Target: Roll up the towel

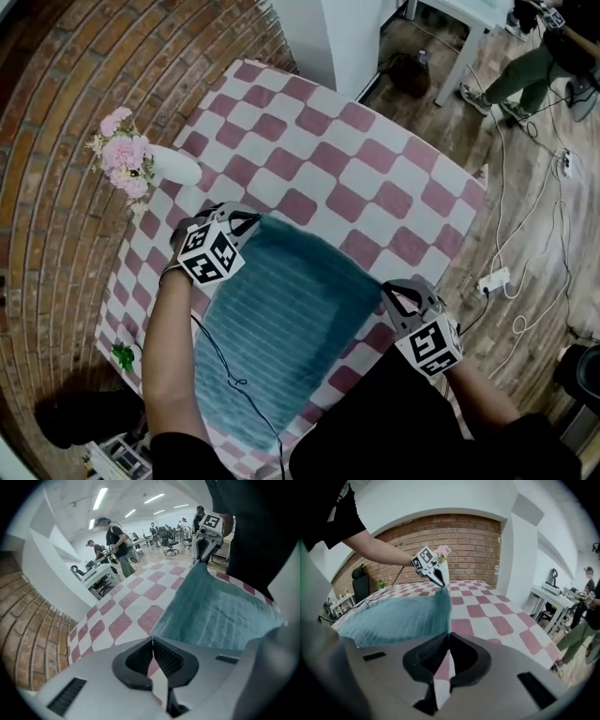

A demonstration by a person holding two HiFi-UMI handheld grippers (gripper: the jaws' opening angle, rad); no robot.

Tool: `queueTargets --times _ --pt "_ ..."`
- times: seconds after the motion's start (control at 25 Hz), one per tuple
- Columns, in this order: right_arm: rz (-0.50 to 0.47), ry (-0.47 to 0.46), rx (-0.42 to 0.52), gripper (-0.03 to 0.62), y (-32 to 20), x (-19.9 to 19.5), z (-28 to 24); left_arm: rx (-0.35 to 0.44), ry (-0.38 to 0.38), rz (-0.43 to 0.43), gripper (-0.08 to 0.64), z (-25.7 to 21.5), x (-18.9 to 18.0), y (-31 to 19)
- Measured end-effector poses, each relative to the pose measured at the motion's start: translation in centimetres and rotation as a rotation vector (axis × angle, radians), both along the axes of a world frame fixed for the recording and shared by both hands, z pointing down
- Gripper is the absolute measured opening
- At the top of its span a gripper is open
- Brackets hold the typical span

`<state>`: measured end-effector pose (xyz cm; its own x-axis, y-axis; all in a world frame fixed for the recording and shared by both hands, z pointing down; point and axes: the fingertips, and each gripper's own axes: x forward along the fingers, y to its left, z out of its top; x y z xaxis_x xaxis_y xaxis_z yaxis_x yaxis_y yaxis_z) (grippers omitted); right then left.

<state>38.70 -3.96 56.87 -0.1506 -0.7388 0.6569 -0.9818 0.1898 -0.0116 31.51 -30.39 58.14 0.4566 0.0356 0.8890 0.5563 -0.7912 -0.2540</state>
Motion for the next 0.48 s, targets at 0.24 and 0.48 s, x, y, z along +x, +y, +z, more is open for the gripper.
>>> queueTargets --times 0.24,0.48 --pt "-0.125 -0.034 0.105 0.018 1.1 -7.2 -5.9 0.064 0.164 -0.120 0.006 -4.2 -5.5 0.6" --pt "-0.243 -0.062 0.168 0.017 3.8 -18.5 -10.0 0.088 0.330 -0.266 0.002 -8.3 -15.3 2.1"
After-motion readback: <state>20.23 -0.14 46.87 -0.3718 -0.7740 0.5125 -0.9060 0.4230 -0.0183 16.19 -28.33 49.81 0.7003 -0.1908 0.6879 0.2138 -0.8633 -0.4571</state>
